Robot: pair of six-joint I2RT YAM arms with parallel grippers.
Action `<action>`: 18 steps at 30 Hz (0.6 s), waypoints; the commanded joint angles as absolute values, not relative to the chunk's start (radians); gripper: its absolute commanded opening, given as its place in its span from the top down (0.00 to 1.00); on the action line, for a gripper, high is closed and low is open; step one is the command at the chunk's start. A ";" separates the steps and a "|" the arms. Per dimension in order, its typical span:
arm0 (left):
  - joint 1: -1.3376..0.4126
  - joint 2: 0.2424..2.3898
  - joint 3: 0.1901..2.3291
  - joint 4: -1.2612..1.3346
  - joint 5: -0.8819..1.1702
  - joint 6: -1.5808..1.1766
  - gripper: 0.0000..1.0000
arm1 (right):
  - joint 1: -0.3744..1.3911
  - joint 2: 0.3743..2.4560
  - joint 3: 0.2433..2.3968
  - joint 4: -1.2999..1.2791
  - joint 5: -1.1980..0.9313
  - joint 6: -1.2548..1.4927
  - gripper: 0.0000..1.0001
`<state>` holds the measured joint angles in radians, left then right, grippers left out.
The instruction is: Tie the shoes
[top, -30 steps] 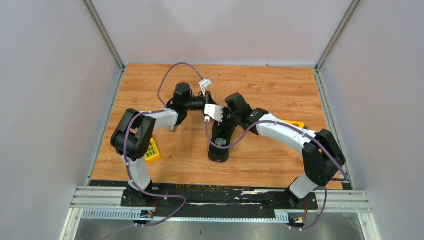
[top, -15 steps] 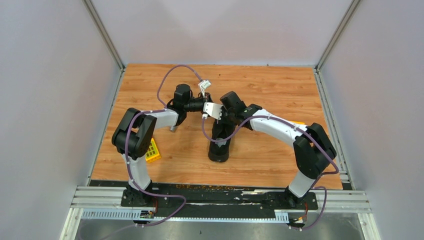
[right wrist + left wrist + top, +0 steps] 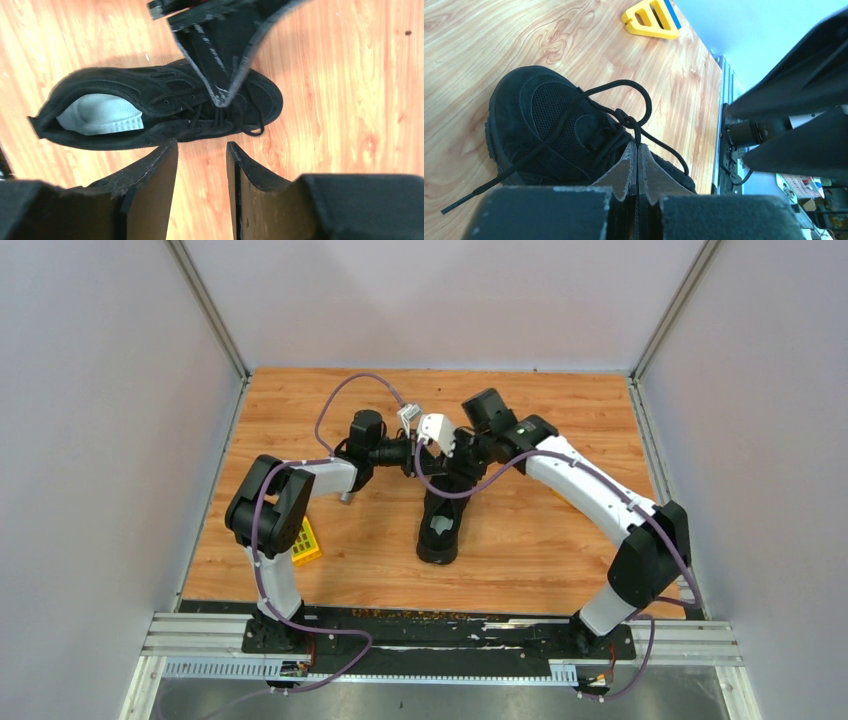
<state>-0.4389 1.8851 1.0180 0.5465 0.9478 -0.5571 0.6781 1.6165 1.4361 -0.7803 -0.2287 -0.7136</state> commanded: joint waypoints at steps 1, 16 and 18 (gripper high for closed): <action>-0.443 1.891 1.029 0.544 0.957 -0.522 1.00 | 0.528 1.569 1.552 -0.891 -0.473 -0.557 0.57; -0.443 1.889 1.079 0.368 0.944 -0.413 1.00 | 0.306 1.975 1.682 -0.904 -0.538 0.264 0.58; -0.443 1.892 1.082 0.367 0.942 -0.416 1.00 | 0.293 1.976 1.644 -0.906 -0.559 0.324 0.58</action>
<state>-0.4389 1.8889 1.0435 0.3965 0.9417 -0.4606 0.3214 1.9984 1.6852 -0.8845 -0.5064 0.0807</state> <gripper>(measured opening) 0.006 0.422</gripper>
